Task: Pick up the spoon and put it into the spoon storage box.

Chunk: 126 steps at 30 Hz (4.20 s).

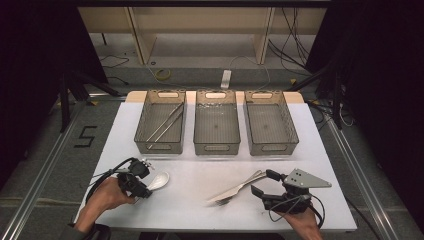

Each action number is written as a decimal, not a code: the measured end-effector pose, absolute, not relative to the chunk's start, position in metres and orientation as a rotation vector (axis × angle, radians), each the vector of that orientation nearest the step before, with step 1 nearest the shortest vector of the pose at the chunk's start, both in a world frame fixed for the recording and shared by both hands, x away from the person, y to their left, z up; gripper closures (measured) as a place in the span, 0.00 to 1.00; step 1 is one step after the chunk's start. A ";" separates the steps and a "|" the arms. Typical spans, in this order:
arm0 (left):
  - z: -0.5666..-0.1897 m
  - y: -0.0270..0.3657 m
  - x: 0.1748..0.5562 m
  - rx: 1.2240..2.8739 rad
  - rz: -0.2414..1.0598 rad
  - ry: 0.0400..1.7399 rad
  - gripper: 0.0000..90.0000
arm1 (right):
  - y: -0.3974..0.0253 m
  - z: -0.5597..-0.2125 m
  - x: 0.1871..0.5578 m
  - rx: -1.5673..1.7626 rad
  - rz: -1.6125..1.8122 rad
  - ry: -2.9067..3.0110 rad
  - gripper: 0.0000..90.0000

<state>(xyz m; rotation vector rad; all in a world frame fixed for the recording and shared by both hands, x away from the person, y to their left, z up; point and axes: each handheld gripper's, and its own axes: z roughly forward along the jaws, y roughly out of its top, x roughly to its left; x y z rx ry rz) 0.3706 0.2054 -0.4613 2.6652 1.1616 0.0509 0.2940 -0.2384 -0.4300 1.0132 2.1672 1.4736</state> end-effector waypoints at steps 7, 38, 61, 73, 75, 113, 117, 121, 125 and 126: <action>-0.462 0.204 0.370 2.681 0.077 1.150 0.78 | -0.238 -0.430 0.294 1.014 1.474 2.167 0.28; -0.452 0.212 0.374 2.532 0.025 1.138 0.83 | -0.239 -0.430 0.294 1.017 1.473 2.164 0.28; -0.402 0.176 0.385 2.305 0.005 0.966 0.83 | -0.239 -0.431 0.294 1.029 1.471 2.166 0.28; -0.371 0.135 0.423 2.243 0.074 0.902 0.83 | -0.240 -0.431 0.295 1.031 1.472 2.166 0.28; -0.369 0.132 0.430 2.231 0.084 0.907 0.83 | -0.240 -0.431 0.295 1.032 1.472 2.166 0.28; -0.374 0.086 0.517 2.072 0.127 1.026 0.83 | -0.243 -0.432 0.295 1.037 1.485 2.161 0.28; -0.380 0.079 0.523 2.089 0.126 1.041 0.83 | -0.243 -0.432 0.295 1.035 1.484 2.160 0.28; -0.385 0.074 0.528 2.081 0.122 1.064 0.83 | -0.243 -0.432 0.295 1.036 1.484 2.160 0.28; -0.388 0.069 0.531 2.086 0.126 1.077 0.83 | -0.243 -0.432 0.295 1.036 1.484 2.160 0.28; -0.388 0.068 0.532 2.087 0.125 1.080 0.83 | -0.243 -0.432 0.295 1.039 1.486 2.161 0.28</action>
